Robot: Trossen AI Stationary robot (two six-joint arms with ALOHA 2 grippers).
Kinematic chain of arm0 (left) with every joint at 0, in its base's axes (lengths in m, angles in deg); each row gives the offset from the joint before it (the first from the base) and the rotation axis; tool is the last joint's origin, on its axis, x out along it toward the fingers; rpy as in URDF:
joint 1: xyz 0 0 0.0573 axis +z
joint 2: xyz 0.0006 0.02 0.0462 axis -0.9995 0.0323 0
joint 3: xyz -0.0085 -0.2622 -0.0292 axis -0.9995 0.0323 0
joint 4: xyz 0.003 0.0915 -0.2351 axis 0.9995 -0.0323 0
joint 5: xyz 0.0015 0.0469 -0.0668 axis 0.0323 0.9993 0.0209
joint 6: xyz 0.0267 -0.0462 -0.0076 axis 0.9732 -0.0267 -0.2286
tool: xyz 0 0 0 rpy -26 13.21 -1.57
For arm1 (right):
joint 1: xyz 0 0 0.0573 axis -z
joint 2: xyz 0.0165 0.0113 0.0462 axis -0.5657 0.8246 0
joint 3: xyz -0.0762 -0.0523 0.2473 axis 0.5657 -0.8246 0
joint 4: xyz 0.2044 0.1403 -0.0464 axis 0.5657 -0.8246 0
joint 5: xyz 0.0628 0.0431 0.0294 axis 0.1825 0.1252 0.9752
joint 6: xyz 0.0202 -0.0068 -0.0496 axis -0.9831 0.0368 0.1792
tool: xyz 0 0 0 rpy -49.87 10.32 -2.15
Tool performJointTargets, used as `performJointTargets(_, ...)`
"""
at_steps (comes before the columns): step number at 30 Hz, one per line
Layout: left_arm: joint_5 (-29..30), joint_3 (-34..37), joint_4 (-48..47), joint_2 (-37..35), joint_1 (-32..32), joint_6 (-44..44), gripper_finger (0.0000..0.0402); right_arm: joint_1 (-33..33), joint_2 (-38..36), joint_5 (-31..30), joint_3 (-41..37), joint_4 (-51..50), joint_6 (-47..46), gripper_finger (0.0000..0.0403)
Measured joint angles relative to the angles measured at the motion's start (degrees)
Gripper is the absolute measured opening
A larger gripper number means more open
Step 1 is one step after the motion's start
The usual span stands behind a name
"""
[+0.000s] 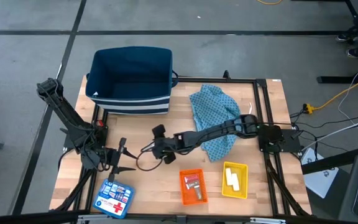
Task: Pick & Place Medicine items
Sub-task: Put the rolled gauze into the yellow bin
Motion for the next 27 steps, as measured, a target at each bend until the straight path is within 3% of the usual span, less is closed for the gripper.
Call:
performJointTargets(6, -1.3, 0.0, -0.9, 0.0, 0.0, -1.2, 0.02, 0.1, 5.3, 0.5, 9.0, -11.5, 0.5, 0.021)
performJointTargets(13, -1.7, 0.0, -1.3, 0.0, 0.0, -2.5, 0.02, 0.1, 6.0, 1.3, 9.7, -12.4, 0.1, 0.0201)
performJointTargets(23, -1.8, 0.0, -1.3, 0.0, 0.0, -2.6, 0.02, 0.2, 6.2, 2.0, 9.6, -12.4, -2.9, 0.009)
performJointTargets(27, -1.8, 0.0, -1.3, 0.0, 0.0, -2.6, 0.02, 0.2, 6.2, 0.1, 9.6, -12.5, -4.6, 0.007)
